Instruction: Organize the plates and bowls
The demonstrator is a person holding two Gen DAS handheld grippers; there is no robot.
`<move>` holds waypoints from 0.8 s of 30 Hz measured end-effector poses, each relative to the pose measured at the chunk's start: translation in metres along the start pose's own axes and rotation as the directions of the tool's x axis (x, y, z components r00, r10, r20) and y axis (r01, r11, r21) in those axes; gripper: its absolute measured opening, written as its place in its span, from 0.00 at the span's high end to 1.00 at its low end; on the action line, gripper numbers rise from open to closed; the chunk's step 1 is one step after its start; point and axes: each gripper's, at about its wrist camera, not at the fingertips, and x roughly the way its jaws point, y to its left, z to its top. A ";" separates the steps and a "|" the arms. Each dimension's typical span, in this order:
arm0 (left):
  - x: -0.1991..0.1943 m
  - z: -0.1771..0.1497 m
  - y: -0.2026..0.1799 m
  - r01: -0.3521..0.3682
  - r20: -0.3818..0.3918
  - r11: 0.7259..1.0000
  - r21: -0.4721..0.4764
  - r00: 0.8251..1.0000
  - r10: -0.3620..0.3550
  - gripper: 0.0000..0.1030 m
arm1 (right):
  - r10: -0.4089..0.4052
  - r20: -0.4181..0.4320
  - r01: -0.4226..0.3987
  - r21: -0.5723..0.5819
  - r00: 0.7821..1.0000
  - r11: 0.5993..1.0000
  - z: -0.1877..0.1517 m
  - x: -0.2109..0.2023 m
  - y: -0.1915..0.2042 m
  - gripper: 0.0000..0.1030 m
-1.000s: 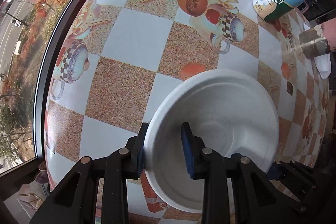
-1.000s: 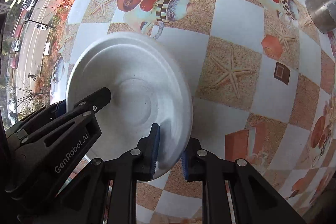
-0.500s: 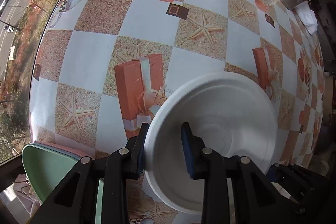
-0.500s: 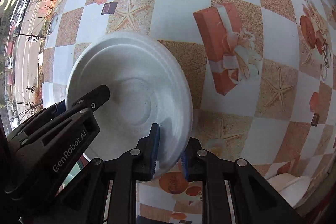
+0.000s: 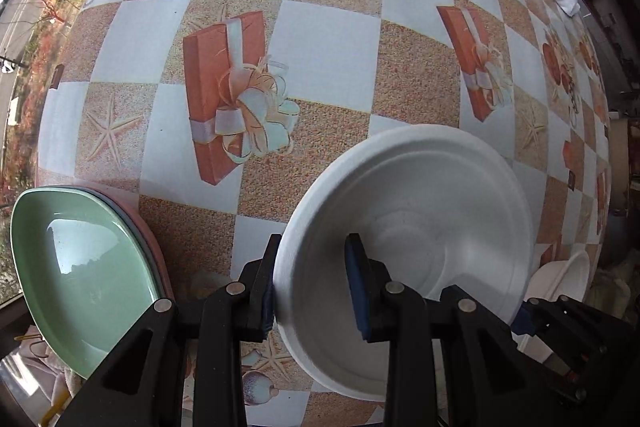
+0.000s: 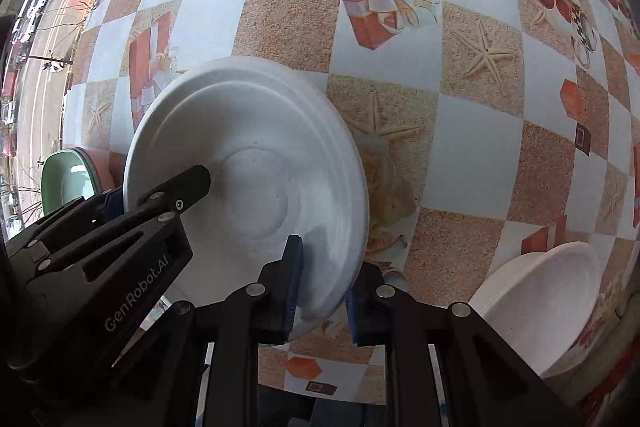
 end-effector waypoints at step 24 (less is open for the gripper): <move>0.020 -0.029 0.008 0.000 0.002 1.000 0.003 1.000 0.000 0.67 | 0.004 0.001 -0.004 -0.009 1.000 1.000 -0.017 0.010 0.029 0.79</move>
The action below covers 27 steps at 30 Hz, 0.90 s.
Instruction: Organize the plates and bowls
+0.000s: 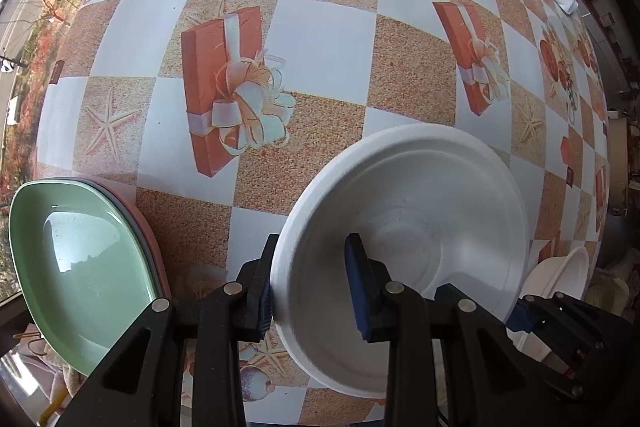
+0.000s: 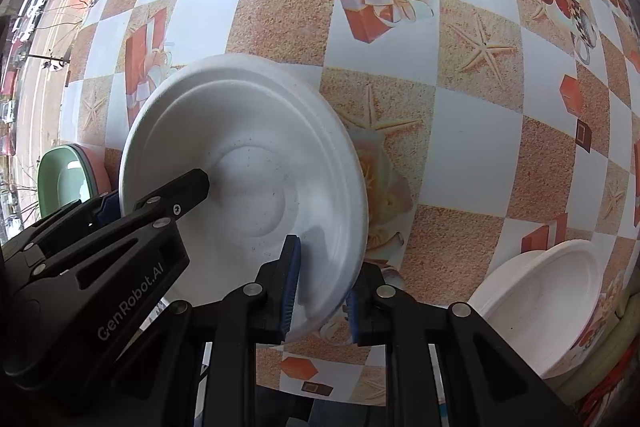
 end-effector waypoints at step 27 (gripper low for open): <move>0.007 -0.022 -0.009 0.002 -0.016 0.997 0.078 1.000 -0.001 0.68 | 0.067 -0.036 -0.064 0.085 0.997 0.994 -0.018 0.032 -0.008 0.78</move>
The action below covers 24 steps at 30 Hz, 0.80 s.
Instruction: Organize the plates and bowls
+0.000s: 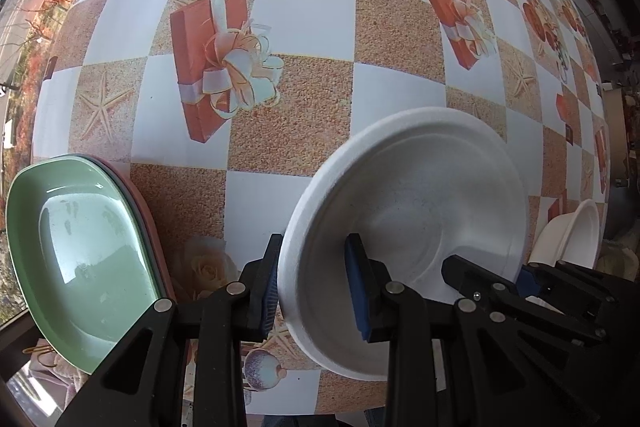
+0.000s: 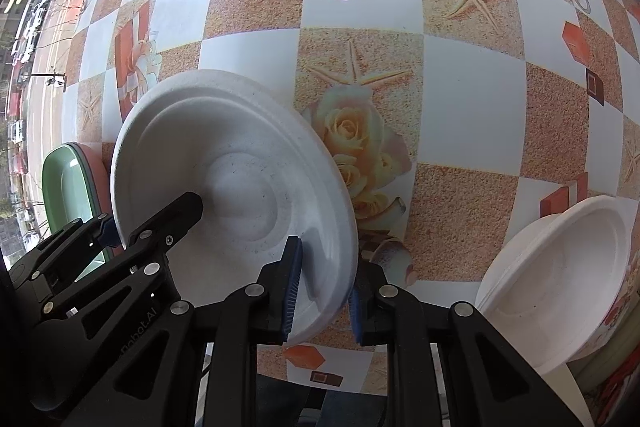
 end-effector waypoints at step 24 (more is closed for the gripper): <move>-0.020 -0.031 -0.009 -0.013 0.006 0.991 0.132 1.000 0.012 0.67 | 0.034 0.054 -0.037 0.047 0.998 0.998 -0.032 -0.028 0.001 0.78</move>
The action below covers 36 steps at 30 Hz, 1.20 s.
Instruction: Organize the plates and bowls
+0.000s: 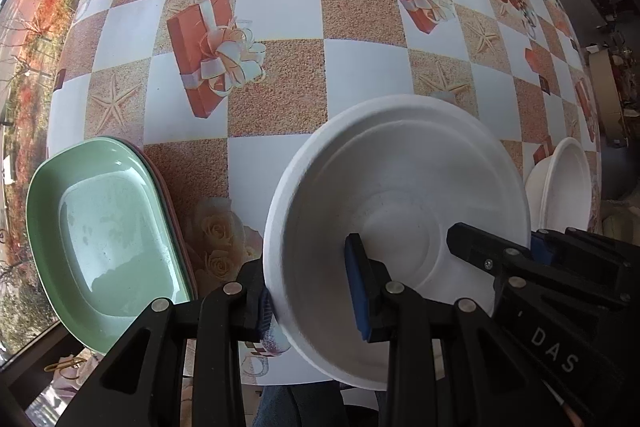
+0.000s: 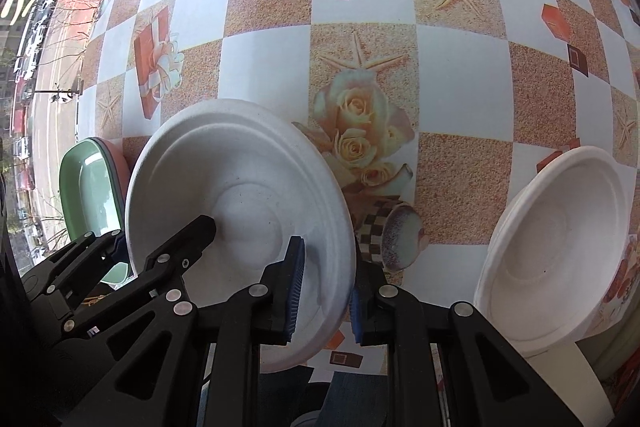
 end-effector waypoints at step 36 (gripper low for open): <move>-0.001 0.011 -0.201 0.014 0.026 0.978 0.207 0.999 -0.020 0.65 | -0.076 0.088 0.058 0.193 0.993 0.980 -0.051 -0.079 -0.175 0.78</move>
